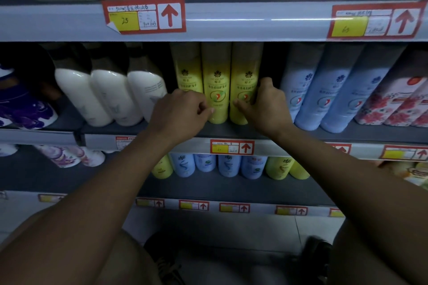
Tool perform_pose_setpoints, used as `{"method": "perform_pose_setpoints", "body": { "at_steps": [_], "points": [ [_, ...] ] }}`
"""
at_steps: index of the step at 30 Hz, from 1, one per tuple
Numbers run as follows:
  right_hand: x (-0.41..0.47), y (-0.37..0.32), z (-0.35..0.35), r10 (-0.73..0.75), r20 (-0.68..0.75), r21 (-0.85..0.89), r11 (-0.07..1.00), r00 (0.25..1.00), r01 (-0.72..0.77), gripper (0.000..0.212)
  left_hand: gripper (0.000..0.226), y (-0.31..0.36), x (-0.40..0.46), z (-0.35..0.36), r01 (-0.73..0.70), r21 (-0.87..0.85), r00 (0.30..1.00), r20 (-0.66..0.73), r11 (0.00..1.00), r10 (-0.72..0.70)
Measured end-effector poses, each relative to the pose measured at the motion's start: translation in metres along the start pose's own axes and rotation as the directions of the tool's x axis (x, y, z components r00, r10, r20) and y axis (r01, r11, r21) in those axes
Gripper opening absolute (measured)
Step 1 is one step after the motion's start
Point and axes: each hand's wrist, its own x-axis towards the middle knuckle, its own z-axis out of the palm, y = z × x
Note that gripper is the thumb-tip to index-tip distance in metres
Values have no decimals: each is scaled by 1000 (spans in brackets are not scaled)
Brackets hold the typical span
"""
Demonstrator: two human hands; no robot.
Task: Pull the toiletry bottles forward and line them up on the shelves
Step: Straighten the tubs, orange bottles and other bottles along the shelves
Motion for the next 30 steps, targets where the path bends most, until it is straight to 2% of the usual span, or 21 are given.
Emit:
{"method": "perform_pose_setpoints", "body": {
  "at_steps": [9, 16, 19, 23, 26, 30],
  "points": [
    [-3, -4, -5, 18, 58, -6, 1000, 998, -18, 57, 27, -2, 2, -1, 43, 5, 998, 35, 999, -43],
    [-10, 2, -24, 19, 97, -202, 979, 995, 1, 46, 21, -14, -7, -24, 144, -5, 986, 80, 990, -143],
    [-17, 11, -32, -75, 189, -295, 947, 979, 129, 42, 20, -11, -9, -34, 169, 12, 983, 71, 986, -169],
    [-32, 22, -39, -245, 319, -256, 908, 916, 332, 34, 21, 2, -11, -37, 227, 0, 974, 23, 974, -227],
    [-37, 25, -41, -307, 368, -207, 893, 878, 399, 38, 19, 1, -31, -38, 249, 27, 968, -10, 968, -249],
    [-39, 17, -33, -373, 362, -141, 884, 855, 445, 50, 19, -21, -45, -51, 307, 56, 950, 41, 950, -310]
  ]
}}
